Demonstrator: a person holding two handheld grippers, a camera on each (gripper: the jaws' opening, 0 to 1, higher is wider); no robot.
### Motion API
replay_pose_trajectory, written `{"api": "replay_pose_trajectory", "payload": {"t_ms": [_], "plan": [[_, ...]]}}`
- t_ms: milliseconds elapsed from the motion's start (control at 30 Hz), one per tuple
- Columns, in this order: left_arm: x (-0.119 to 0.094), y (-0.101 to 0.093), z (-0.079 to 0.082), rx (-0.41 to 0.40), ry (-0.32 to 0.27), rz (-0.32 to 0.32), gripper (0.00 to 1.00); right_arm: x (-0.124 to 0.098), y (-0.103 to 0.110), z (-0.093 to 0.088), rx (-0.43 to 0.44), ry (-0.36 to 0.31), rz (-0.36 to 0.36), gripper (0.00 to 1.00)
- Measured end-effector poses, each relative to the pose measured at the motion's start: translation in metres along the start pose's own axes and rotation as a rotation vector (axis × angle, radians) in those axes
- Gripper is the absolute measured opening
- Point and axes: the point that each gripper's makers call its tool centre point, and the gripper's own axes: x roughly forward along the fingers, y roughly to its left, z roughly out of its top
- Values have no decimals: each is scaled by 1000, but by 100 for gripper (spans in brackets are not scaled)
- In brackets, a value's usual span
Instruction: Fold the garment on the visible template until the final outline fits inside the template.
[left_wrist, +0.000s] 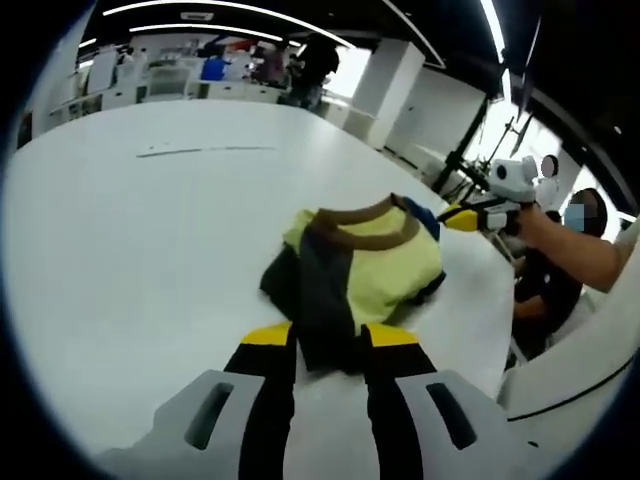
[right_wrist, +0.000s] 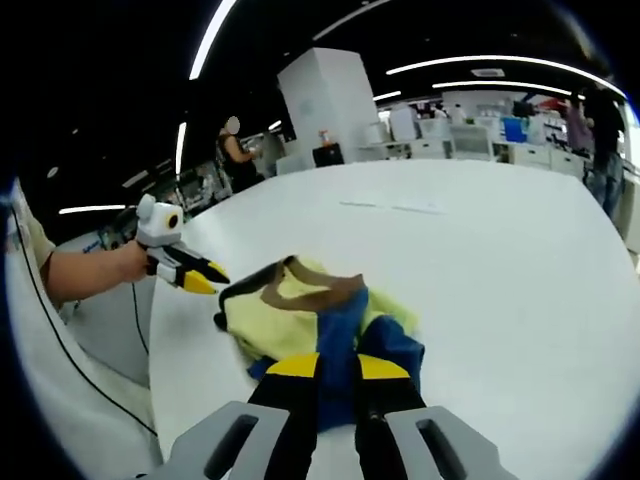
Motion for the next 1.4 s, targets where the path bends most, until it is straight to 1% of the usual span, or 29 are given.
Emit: {"api": "replay_pose_trajectory", "payload": {"t_ms": [167,333,500,667,733,900,1033,1133,1267,1400], "plan": [[5,3,1,-3,8,1,22,7,-3,-5,-1,18,-13,8],[11,9,-1,-4,19,2,20,11,-3,-10,0,37,-5,8],[14,10,-3,2,31,-1,15,12,0,-12,-3,45,0,5],[13,10,-2,15,34,6,6,11,0,-13,-8,49,1,0],[12,9,-3,22,41,7,3,11,0,-14,-10,53,2,0],[9,8,-2,25,36,18,1,10,1,-15,-13,57,2,0],[5,6,2,36,27,24,1,6,3,-11,-23,44,-3,0],[-1,4,9,50,7,31,1,1,1,-4,-28,22,-15,0],[-8,2,20,62,-29,41,1,-8,-1,9,-36,-16,-31,0],[-14,-1,33,85,-61,52,1,-17,1,26,-55,-59,-42,0]]}}
